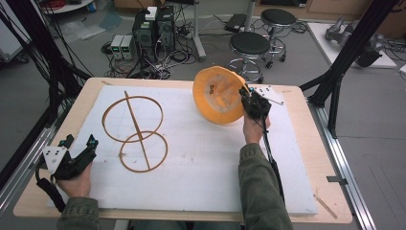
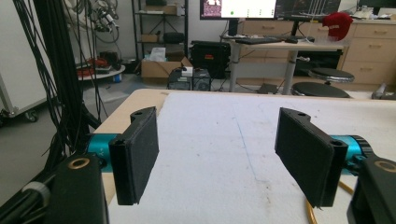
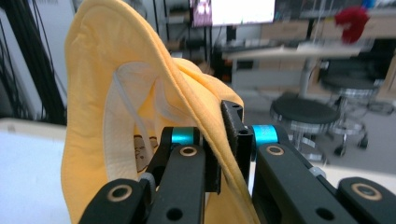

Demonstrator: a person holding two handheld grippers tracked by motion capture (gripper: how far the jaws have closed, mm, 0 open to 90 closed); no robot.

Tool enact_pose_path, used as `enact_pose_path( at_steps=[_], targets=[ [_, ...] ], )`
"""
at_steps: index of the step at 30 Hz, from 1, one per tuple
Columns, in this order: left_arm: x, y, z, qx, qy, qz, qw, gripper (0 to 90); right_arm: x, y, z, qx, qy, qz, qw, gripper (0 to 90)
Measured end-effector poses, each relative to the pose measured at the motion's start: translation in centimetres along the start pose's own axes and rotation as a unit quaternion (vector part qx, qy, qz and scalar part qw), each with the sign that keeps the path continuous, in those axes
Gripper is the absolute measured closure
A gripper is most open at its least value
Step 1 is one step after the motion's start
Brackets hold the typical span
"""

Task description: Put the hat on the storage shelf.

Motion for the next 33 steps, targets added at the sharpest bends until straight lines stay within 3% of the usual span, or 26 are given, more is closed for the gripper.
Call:
enact_pose_path(
  at_steps=[1,5,15,18,26,33],
  targets=[
    [0.0,0.0,0.0,0.001,0.0,-0.002,1.0,30.4,0.5,0.9,-0.3,-0.002,-0.009,-0.022,0.9997,86.7],
    [0.0,0.0,0.0,0.001,0.001,-0.002,1.0,30.5,1.5,2.4,-1.0,-0.009,-0.022,-0.054,0.9983,86.7],
    [0.0,0.0,-0.1,0.0,0.0,-0.001,1.0,30.4,3.1,4.2,-2.5,-0.029,-0.036,-0.09,0.9949,86.6],
    [0.0,0.0,-0.1,-0.001,0.0,-0.002,1.0,30.4,3.7,4.9,-3.0,-0.039,-0.045,-0.107,0.9925,86.6],
    [0.0,0.0,-0.1,0.0,0.0,-0.003,1.0,30.5,4.3,6.8,-3.0,-0.037,-0.05,-0.135,0.9888,86.6],
    [0.1,0.1,0.0,0.001,0.002,-0.006,1.0,30.4,4.7,9.1,-1.4,-0.008,-0.055,-0.152,0.9868,86.6]
  ],
)
Point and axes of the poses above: each handheld gripper's, and its own axes: x roughly backward along the jaws, y roughly out of its top, z roughly to its left, the point moved 9 cm from there along -x, roughly forward along the jaws, and after that the axes turned 13 degrees about x, right-handed, at the moved point
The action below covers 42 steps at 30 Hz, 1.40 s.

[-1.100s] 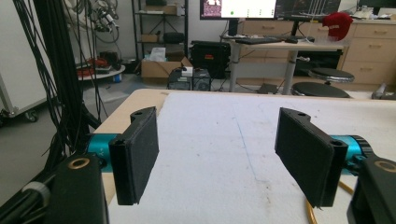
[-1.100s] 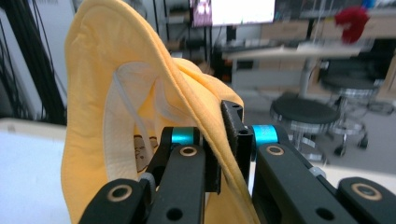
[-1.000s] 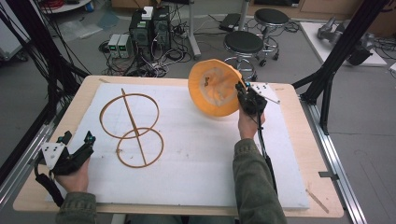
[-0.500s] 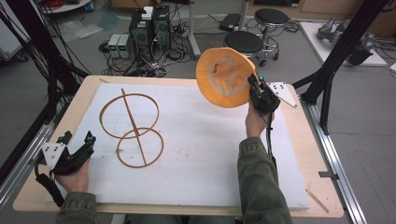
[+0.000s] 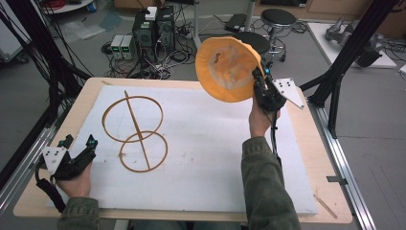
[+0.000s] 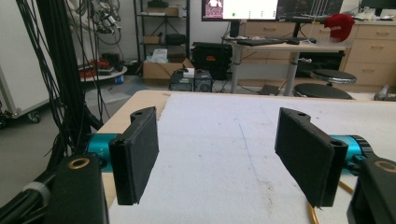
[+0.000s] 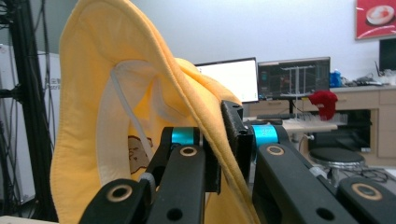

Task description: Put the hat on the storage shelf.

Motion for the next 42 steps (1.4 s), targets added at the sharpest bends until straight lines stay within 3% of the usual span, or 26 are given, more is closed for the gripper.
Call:
enact_pose_path(
  at_steps=[11,16,20,26,33,36,42],
  targets=[
    [0.2,0.2,0.2,0.003,0.003,-0.005,1.0,30.4,-0.8,3.0,2.9,0.024,0.017,-0.024,0.9993,86.6],
    [0.2,0.2,0.2,0.003,0.002,-0.007,1.0,30.4,-1.0,4.5,5.3,0.038,0.034,-0.036,0.998,86.6],
    [0.1,0.2,0.2,0.003,0.002,-0.007,1.0,30.4,-1.4,4.8,7.3,0.047,0.047,-0.028,0.9974,86.6],
    [0.1,0.2,0.3,0.002,0.003,-0.006,1.0,30.4,-2.1,4.9,10.7,0.078,0.068,-0.022,0.9944,86.6],
    [0.2,0.3,0.3,0.002,0.003,-0.007,1.0,30.4,-2.5,4.7,13.5,0.075,0.085,-0.015,0.9935,86.6],
    [0.2,0.3,0.3,0.002,0.002,-0.007,1.0,30.4,-2.5,4.9,15.3,0.078,0.1,-0.016,0.9918,86.6],
    [0.3,0.4,0.3,0.001,0.003,-0.012,0.9999,30.4,-2.0,5.8,17.5,0.084,0.123,-0.03,0.9883,86.6]
  ],
)
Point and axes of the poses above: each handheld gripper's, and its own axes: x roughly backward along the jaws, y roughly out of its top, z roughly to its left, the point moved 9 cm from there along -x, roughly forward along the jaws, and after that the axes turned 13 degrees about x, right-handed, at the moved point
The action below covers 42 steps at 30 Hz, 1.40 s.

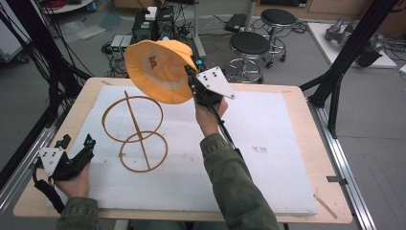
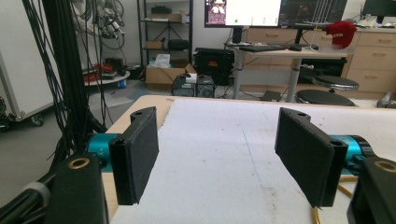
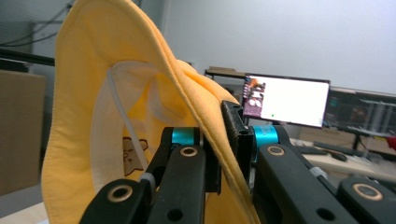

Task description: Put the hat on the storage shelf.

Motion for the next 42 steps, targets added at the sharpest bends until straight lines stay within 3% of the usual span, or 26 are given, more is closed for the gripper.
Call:
enact_pose_path(
  at_steps=[2,8,13,17,20,28,34,42],
  targets=[
    [0.0,0.0,0.0,0.001,0.0,-0.001,1.0,30.4,0.1,0.8,0.9,0.022,0.009,-0.009,0.9997,86.6],
    [0.0,0.0,0.0,-0.001,0.0,0.0,1.0,30.4,0.7,3.4,2.8,0.04,0.031,-0.036,0.9981,86.5],
    [0.0,0.0,0.1,-0.001,0.001,0.0,1.0,30.4,1.4,4.4,4.2,0.03,0.053,-0.048,0.9969,86.4],
    [0.0,0.0,0.0,0.0,0.0,-0.001,1.0,30.4,2.1,5.2,5.4,0.006,0.081,-0.06,0.9949,85.7],
    [0.0,0.0,0.0,0.0,0.0,-0.001,1.0,30.4,2.7,5.6,6.7,0.012,0.104,-0.063,0.9925,85.5],
    [0.0,0.1,0.2,0.002,0.001,-0.001,1.0,30.4,4.2,5.1,10.4,0.031,0.15,-0.062,0.9863,84.2],
    [0.0,0.0,0.2,0.003,0.001,-0.001,1.0,30.4,5.2,4.7,11.8,0.037,0.165,-0.069,0.9832,84.0],
    [-0.1,0.0,-0.1,0.002,-0.003,-0.001,1.0,30.4,6.3,2.5,13.5,0.007,0.194,-0.046,0.9799,83.0]
  ],
)
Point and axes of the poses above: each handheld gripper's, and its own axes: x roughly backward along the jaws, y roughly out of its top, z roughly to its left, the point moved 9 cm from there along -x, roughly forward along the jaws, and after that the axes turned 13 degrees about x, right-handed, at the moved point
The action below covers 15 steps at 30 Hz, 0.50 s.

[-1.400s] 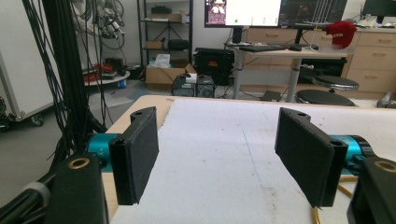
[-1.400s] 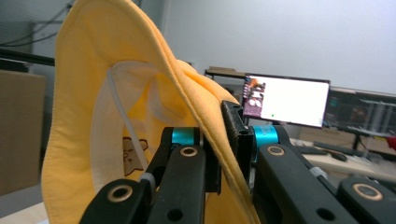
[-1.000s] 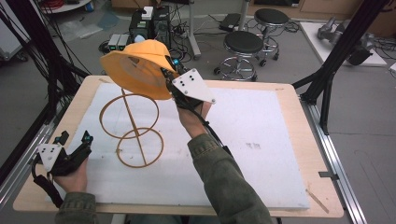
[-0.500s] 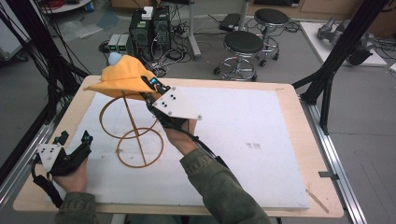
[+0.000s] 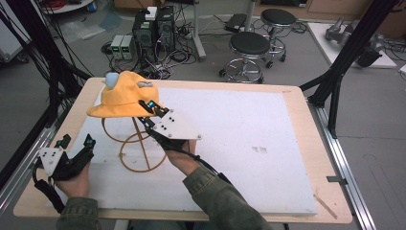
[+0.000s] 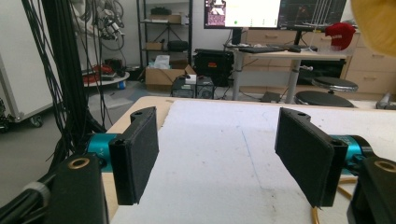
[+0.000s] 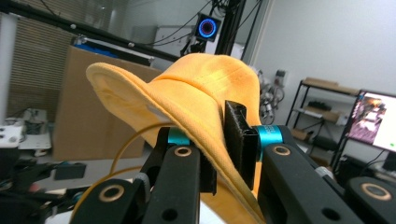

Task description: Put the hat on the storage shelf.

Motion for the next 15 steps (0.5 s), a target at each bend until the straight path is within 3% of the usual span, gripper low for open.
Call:
enact_pose_path(
  at_steps=[4,9,15],
  targets=[
    [0.0,0.0,0.1,-0.001,0.001,0.001,1.0,30.4,0.3,-0.6,0.7,-0.013,0.011,0.006,0.9998,82.3],
    [0.0,0.0,0.0,0.0,0.0,-0.001,1.0,30.4,0.5,-1.1,1.6,-0.009,0.025,0.013,0.9996,80.3],
    [0.0,0.0,0.1,0.0,0.0,0.0,1.0,30.4,0.9,-1.9,2.6,-0.034,0.038,0.021,0.9985,78.9]
  ],
)
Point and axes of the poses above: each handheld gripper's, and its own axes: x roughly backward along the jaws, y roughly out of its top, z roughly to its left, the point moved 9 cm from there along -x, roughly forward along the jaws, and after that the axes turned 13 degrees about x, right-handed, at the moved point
